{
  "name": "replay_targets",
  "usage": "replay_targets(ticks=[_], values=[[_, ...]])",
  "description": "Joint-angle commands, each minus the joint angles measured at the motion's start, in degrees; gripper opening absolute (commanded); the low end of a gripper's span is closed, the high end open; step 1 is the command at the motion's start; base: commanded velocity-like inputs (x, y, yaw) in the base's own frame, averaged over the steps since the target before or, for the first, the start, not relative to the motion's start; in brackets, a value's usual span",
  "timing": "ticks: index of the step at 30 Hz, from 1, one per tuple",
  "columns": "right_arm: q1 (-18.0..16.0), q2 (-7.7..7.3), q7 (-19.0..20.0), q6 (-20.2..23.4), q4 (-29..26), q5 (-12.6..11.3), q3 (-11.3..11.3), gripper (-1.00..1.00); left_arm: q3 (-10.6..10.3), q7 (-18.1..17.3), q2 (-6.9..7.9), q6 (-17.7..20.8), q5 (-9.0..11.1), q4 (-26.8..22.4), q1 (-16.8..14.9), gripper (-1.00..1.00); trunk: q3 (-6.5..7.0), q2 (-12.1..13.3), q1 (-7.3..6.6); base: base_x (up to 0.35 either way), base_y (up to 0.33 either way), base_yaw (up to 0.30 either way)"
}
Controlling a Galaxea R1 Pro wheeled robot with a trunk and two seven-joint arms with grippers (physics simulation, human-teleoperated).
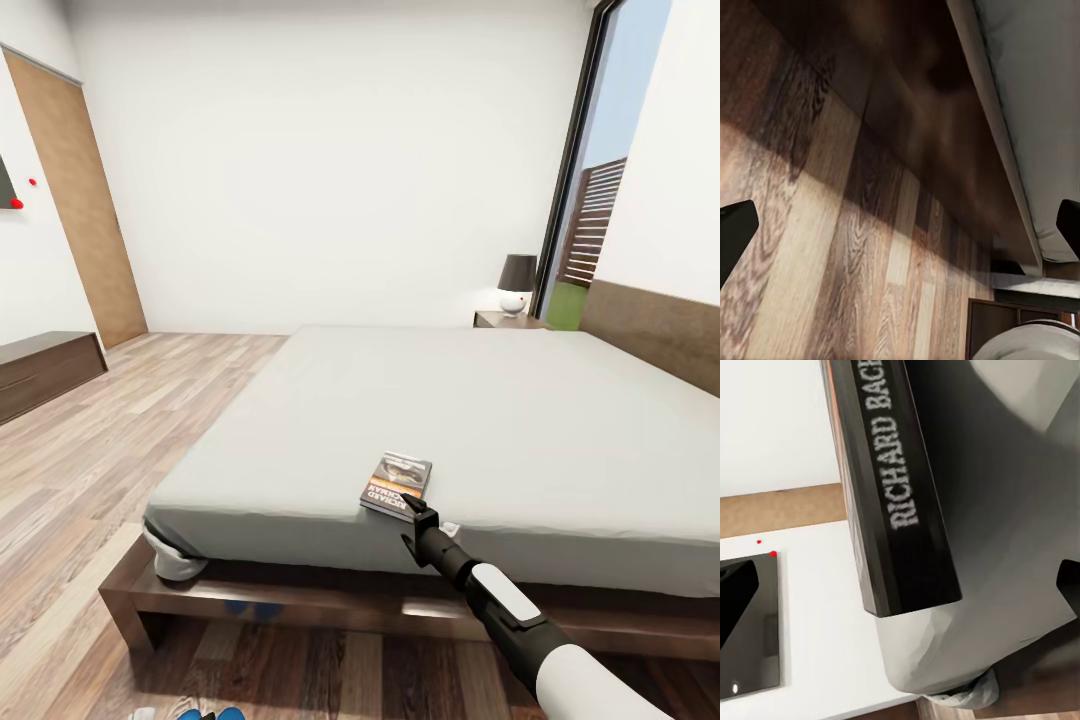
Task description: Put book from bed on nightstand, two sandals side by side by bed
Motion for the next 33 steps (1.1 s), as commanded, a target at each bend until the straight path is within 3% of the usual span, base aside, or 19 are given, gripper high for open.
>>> replay_targets(ticks=[1,12,13,33], values=[[-0.1,-0.07,0.2,0.0,0.0,-0.4,0.3,1.0,0.3,-0.2,0.01,0.6,-0.1,0.0,0.0,1.0,-0.06,0.0,-0.01,0.0,0.0,0.0],[-0.1,-0.09,0.2,0.0,0.0,-0.4,0.3,1.0,0.3,-0.2,0.01,0.6,-0.1,0.0,0.0,1.0,-0.06,0.0,-0.01,0.0,0.0,0.0],[-0.1,-0.08,0.2,0.0,0.0,-0.4,0.3,-1.0,0.3,-0.2,0.01,0.7,-0.1,0.0,0.0,1.0,-0.06,0.0,-0.01,0.0,0.0,0.0],[-0.1,-0.07,0.2,0.0,0.0,-0.5,0.3,-1.0,0.2,-0.2,-0.07,0.6,-0.1,0.0,0.0,1.0,-0.06,0.0,-0.01,0.0,0.0,0.0]])
